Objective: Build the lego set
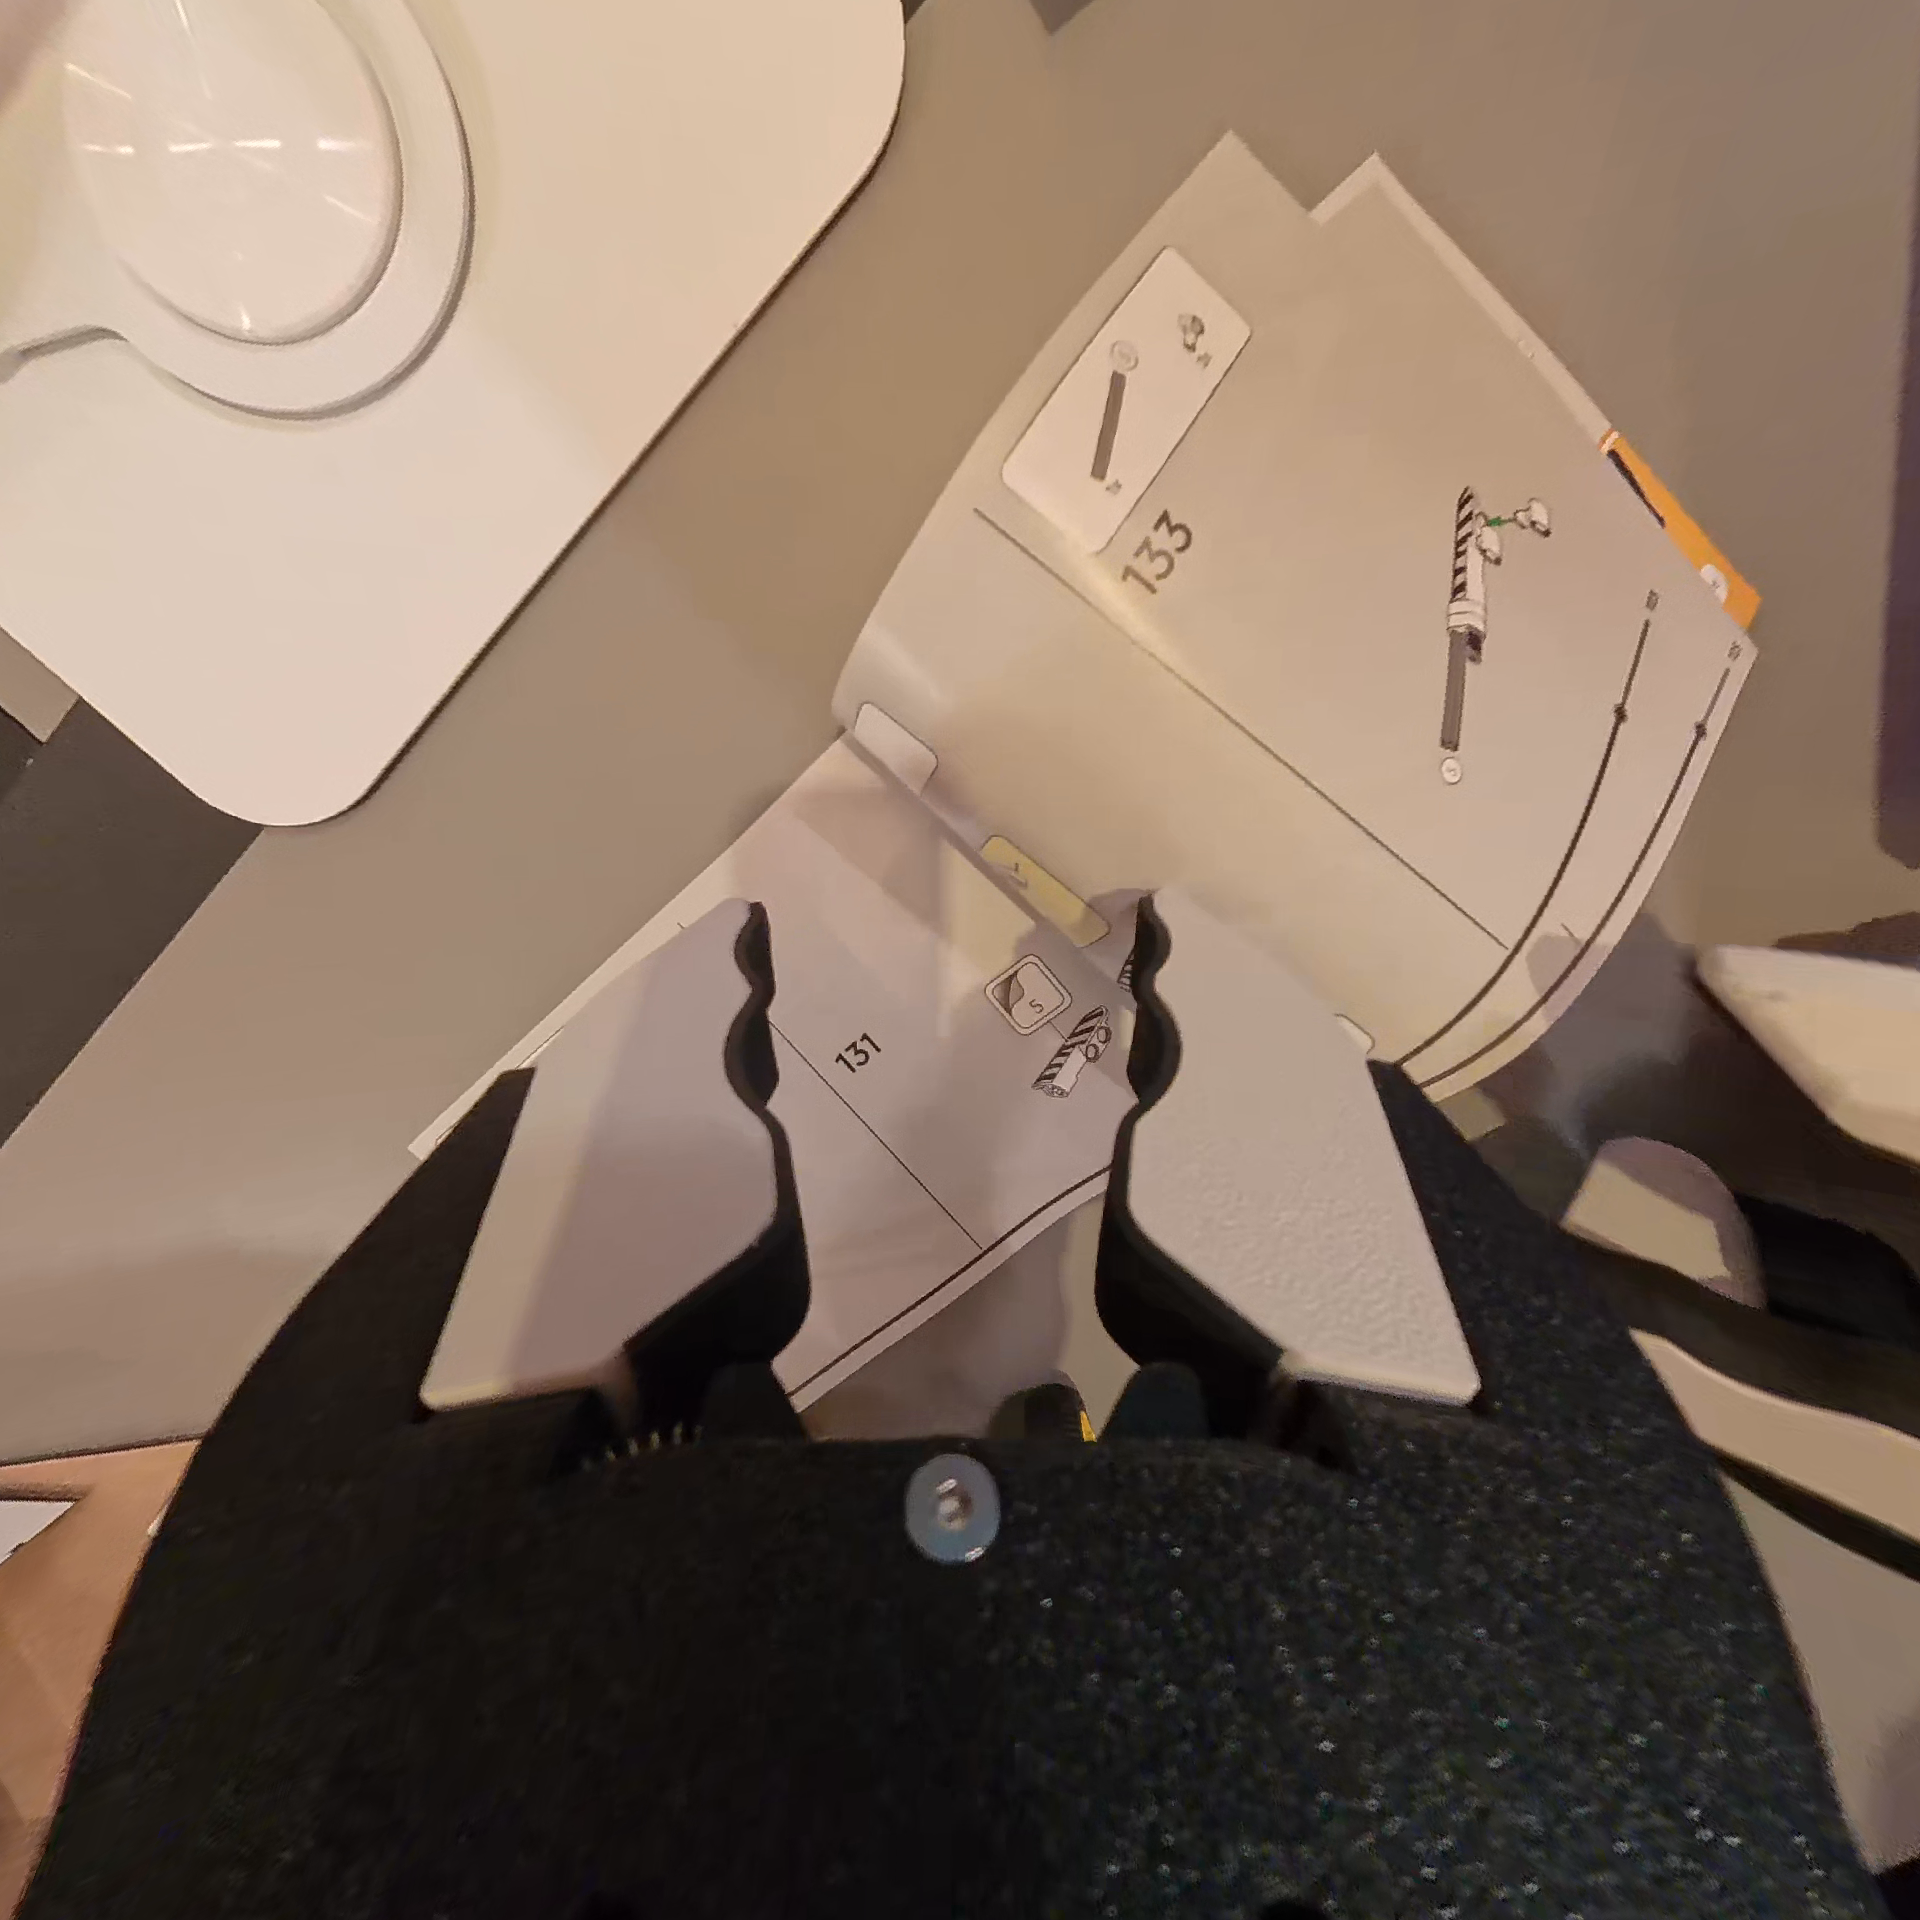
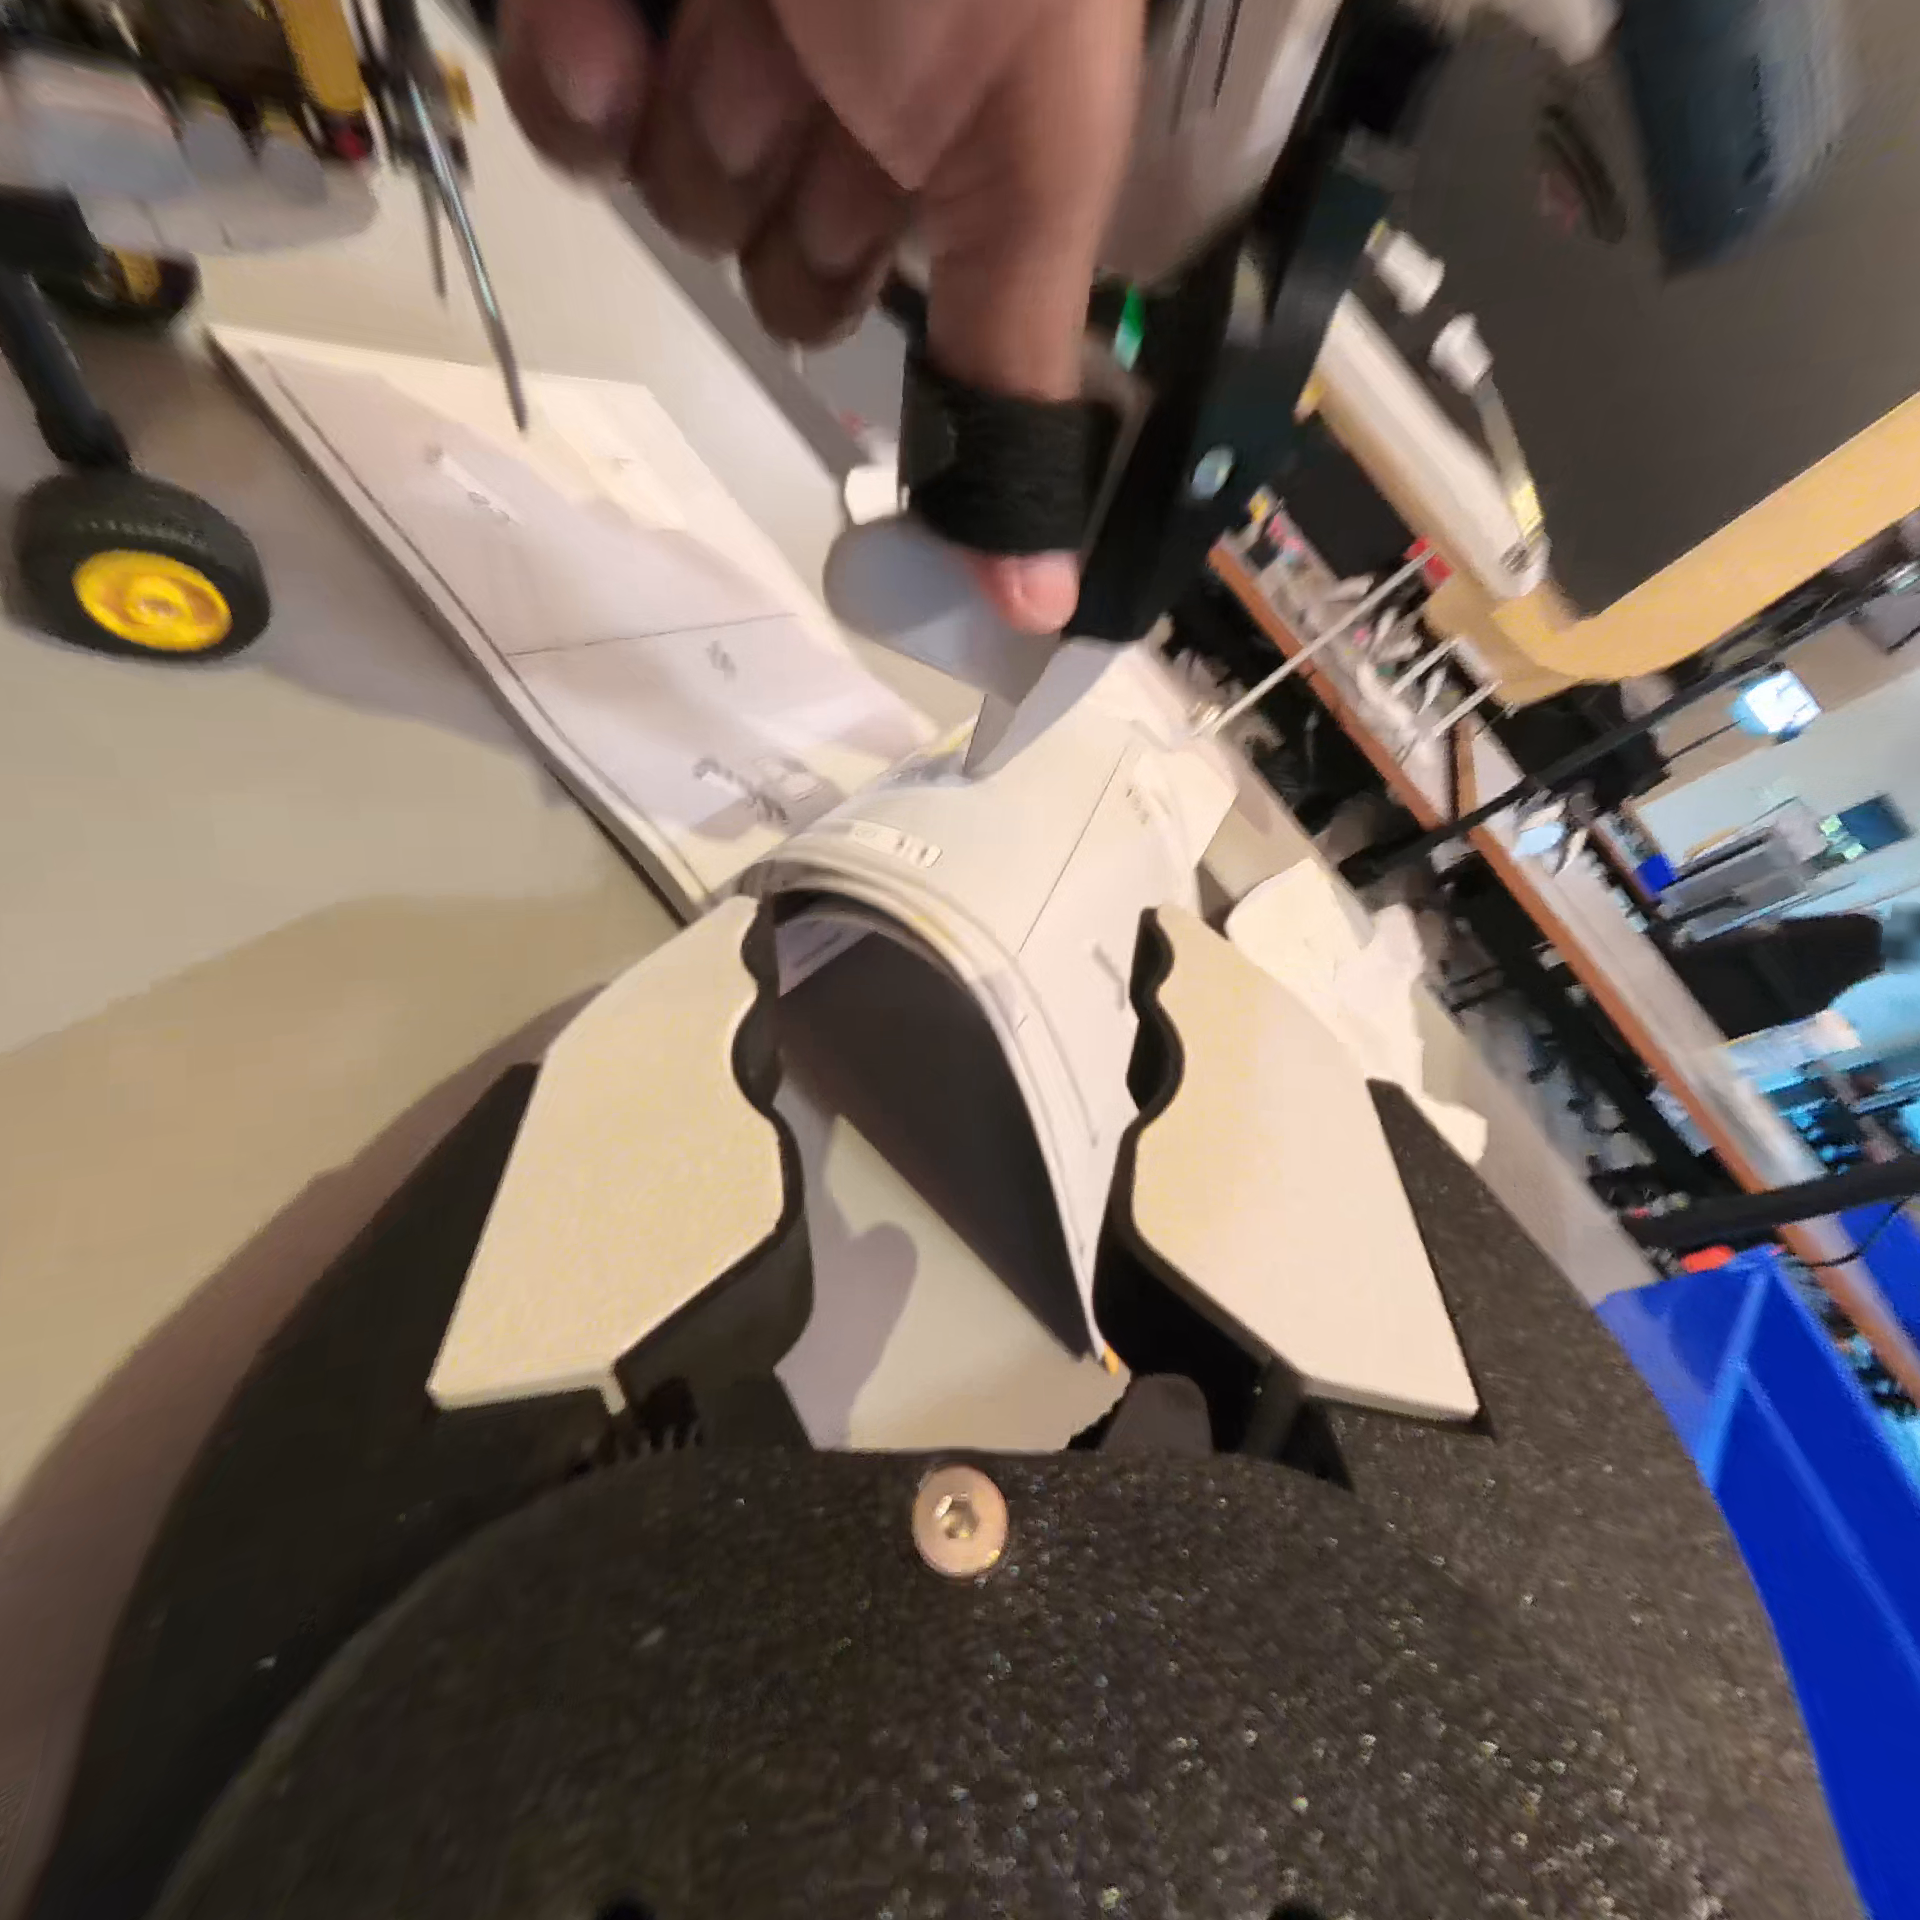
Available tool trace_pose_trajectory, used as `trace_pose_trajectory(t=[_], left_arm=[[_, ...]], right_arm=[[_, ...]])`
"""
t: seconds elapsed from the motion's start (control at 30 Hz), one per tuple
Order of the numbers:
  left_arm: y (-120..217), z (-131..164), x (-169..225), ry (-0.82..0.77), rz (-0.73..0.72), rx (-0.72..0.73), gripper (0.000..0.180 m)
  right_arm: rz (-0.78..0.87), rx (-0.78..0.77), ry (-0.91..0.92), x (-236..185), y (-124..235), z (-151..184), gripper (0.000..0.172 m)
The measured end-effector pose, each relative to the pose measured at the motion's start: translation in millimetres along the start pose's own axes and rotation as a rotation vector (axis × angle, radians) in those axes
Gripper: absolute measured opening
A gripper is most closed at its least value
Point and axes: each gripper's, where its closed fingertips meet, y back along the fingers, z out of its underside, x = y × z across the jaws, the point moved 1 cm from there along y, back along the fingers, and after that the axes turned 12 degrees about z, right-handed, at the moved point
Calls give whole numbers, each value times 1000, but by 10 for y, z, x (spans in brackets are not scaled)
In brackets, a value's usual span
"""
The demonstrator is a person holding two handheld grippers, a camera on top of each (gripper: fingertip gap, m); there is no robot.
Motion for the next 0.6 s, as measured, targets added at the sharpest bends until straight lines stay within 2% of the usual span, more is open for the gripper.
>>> trace_pose_trajectory(t=[0.13, 0.4, 0.6], left_arm=[[14, -6, 46, -15, 22, 11, 67], [62, -55, 294, -76, 88, 31, 67], [-21, -63, 463, -158, 77, -4, 68]], right_arm=[[-62, -77, 22, -121, -19, 150, 63], [-107, -98, 69, -273, 87, 176, 61], [-76, -81, 70, -205, 69, 156, 61]])
